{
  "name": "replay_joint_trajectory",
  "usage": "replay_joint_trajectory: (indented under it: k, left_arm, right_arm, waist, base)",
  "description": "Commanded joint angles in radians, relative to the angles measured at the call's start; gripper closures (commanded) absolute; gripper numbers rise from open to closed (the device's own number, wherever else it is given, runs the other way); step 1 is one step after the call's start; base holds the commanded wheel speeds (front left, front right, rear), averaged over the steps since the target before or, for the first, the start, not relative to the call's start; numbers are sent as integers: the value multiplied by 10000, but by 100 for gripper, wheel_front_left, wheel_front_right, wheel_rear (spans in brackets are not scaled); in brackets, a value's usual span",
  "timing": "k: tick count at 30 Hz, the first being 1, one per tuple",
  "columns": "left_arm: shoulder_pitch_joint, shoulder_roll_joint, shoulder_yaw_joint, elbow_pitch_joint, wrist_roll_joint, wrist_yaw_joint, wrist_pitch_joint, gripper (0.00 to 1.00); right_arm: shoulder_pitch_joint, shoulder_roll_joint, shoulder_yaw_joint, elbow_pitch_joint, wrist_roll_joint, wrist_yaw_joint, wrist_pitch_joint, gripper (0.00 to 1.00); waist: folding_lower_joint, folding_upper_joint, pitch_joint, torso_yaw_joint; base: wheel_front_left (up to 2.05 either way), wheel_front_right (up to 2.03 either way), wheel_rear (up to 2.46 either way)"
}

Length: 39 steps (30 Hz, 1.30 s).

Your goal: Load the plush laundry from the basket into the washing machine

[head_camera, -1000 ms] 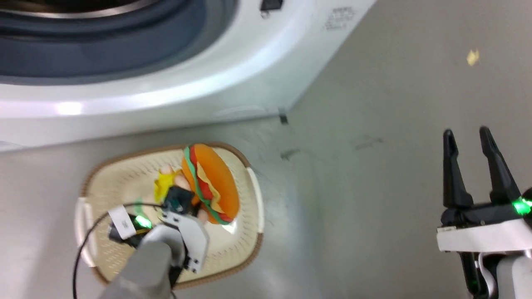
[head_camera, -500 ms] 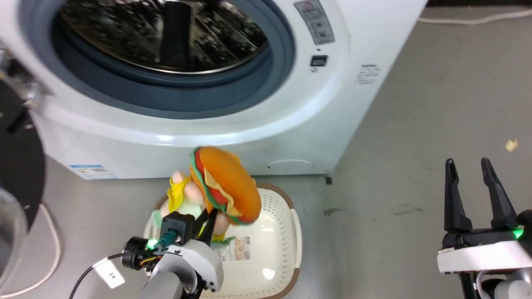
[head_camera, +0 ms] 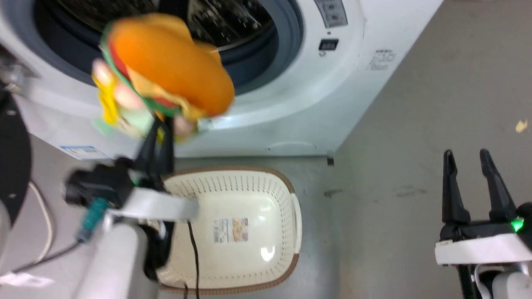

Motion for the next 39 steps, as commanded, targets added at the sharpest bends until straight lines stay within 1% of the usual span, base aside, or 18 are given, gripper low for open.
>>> replay_joint_trajectory:
  k: [1, 4, 8, 17, 20, 24, 28, 31, 35, 39]
  left_arm:
    - [-300, 53, 109, -125, 80, -54, -56, 100]
    - [-1176, 282, 459, -179, 264, -234, -56, 100]
    - [-2719, 755, 678, 389, 415, -413, 48, 100]
    - [-6476, 2162, 372, 2539, 900, -847, 2015, 100]
    - [-7754, 2570, 157, 3391, 1095, -946, 2549, 100]
    - [-9075, 2967, -218, 4606, 1344, -1029, 3333, 100]
    - [-9879, 3244, -662, 5837, 1492, -1087, 4206, 100]
    - [-10206, 3450, -876, 6556, 1527, -1108, 4500, 100]
    - [-10424, 3540, -1089, 7152, 1520, -1120, 4383, 100]
    - [-10404, 3391, -1316, 7541, 1420, -1128, 4010, 100]
  right_arm:
    - [-179, -16, 26, -72, 69, -7, -45, 0]
    - [-422, -16, 92, -128, 113, -7, -45, 0]
    - [-735, -16, 227, -147, 216, -7, -46, 0]
    - [-1315, -16, 507, -67, 827, -7, -46, 0]
    - [-1474, -16, 613, -20, 1021, -7, -46, 0]
    - [-1663, -16, 739, 70, 1247, -7, -46, 0]
    - [-1794, -16, 822, 152, 1414, -7, -46, 0]
    - [-1848, -16, 862, 170, 1507, -7, -46, 0]
    - [-1906, -16, 866, 198, 1546, -7, -46, 0]
    - [-1938, -16, 778, 221, 1455, -7, -46, 0]
  waist:
    - [0, 0, 510, -279]
    - [0, 0, 1145, -529]
    - [0, 0, 1941, -921]
    - [0, 0, 3420, -1803]
    - [0, 0, 3787, -2029]
    - [0, 0, 4102, -2284]
    - [0, 0, 4253, -2451]
    - [0, 0, 4316, -2515]
    - [0, 0, 4303, -2513]
    - [0, 0, 4120, -2379]
  base:
    - [0, 0, 0]
    - [0, 0, 0]
    - [0, 0, 0]
    - [0, 0, 0]
    - [0, 0, 0]
    - [0, 0, 0]
    - [0, 0, 0]
    - [0, 0, 0]
    - [0, 0, 0]
    - [0, 0, 0]
